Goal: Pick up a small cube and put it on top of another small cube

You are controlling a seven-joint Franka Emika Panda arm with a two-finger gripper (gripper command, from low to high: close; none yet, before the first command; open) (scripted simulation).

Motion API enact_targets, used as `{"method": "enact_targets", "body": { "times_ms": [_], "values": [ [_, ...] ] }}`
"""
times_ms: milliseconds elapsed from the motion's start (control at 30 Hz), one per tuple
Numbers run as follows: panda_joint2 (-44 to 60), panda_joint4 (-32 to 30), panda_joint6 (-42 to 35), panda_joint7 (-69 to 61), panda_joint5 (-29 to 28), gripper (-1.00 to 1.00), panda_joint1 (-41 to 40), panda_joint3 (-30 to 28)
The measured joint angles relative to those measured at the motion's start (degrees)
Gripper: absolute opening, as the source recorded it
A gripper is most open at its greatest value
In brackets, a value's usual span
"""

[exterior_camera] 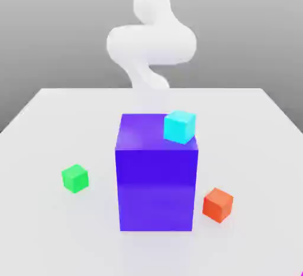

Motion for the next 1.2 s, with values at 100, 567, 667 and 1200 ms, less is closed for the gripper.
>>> {"method": "enact_targets", "body": {
  "times_ms": [100, 567, 667, 1200],
  "values": [
    [6.5, 1.6, 1.0, 1.0, 1.2, 0.00, 1.1, 1.1],
    [35.6, 8.9, 5.6, 9.6, 1.1, 0.00, 5.6, 8.3],
    [41.9, 10.4, 6.6, 12.4, -0.5, 0.00, 7.8, 9.1],
    [75.5, 18.7, 13.7, 26.9, -9.5, 0.00, 19.8, 7.5]
  ]
}}
